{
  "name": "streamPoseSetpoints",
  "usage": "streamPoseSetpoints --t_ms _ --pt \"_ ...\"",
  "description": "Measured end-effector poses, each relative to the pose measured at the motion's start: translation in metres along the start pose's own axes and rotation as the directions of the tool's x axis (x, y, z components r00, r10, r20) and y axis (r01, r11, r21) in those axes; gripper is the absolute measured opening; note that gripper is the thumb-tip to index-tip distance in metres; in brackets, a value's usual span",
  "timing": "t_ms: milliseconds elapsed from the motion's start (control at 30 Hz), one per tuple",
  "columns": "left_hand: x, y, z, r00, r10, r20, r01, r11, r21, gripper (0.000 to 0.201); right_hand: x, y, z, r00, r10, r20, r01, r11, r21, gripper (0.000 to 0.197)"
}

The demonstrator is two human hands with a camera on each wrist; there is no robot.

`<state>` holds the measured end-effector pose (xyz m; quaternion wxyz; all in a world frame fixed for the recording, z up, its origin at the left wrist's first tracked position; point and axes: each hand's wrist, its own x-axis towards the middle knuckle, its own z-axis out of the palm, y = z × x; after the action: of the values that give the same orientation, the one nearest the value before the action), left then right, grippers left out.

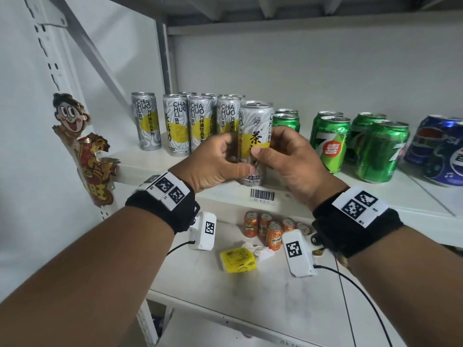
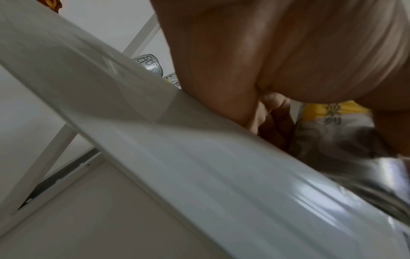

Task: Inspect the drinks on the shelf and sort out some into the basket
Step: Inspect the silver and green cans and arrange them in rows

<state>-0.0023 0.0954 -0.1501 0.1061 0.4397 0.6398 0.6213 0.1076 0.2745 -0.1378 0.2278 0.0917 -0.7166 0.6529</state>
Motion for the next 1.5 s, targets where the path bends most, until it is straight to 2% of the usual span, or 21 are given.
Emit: streamPoseSetpoints --t_ms 67,167,300,433,533,633,833,1167,1333,1500 --pt "0.000 0.003 0.001 1.000 0.001 -0.005 -0.001 0.999 0.041 0.079 -0.001 -0.001 0.002 1.000 -0.001 -0.027 0.001 1.000 -0.006 0.042" --pt "0.001 0.004 0.004 1.000 -0.019 -0.017 0.022 0.980 0.196 0.080 -0.004 -0.003 0.001 0.998 -0.028 -0.059 0.027 0.999 -0.032 0.045" --pt "0.003 0.001 0.008 1.000 -0.023 -0.014 0.026 0.964 0.266 0.088 -0.005 -0.002 0.001 0.999 -0.039 -0.022 0.039 0.999 -0.023 0.045" --pt "0.003 0.002 0.007 0.998 0.049 -0.047 -0.032 0.952 0.306 0.075 -0.004 -0.001 0.000 0.997 -0.071 -0.022 0.071 0.997 -0.002 0.043" --pt "0.005 0.002 0.007 0.995 0.081 -0.056 -0.056 0.933 0.355 0.067 -0.003 0.001 -0.001 0.997 -0.072 0.012 0.072 0.997 -0.001 0.052" --pt "0.005 0.001 0.007 0.992 0.103 -0.069 -0.071 0.925 0.373 0.069 -0.003 0.001 0.000 0.997 -0.073 0.013 0.073 0.997 -0.012 0.058" --pt "0.006 0.001 0.003 0.993 0.072 -0.090 -0.044 0.959 0.281 0.081 -0.005 -0.006 0.002 0.995 -0.090 0.046 0.093 0.993 -0.073 0.057" --pt "0.008 -0.008 -0.002 0.993 0.082 -0.088 -0.069 0.988 0.142 0.057 -0.002 -0.001 0.001 0.997 -0.080 -0.004 0.080 0.997 -0.002 0.048" --pt "0.008 -0.012 -0.004 0.998 0.050 -0.041 -0.047 0.997 0.055 0.045 0.001 0.003 -0.001 0.997 -0.069 -0.022 0.070 0.997 0.012 0.040" --pt "0.006 -0.010 -0.004 0.999 0.017 -0.030 -0.017 1.000 0.008 0.045 0.001 0.003 0.001 0.998 -0.055 -0.039 0.056 0.998 0.042 0.043"
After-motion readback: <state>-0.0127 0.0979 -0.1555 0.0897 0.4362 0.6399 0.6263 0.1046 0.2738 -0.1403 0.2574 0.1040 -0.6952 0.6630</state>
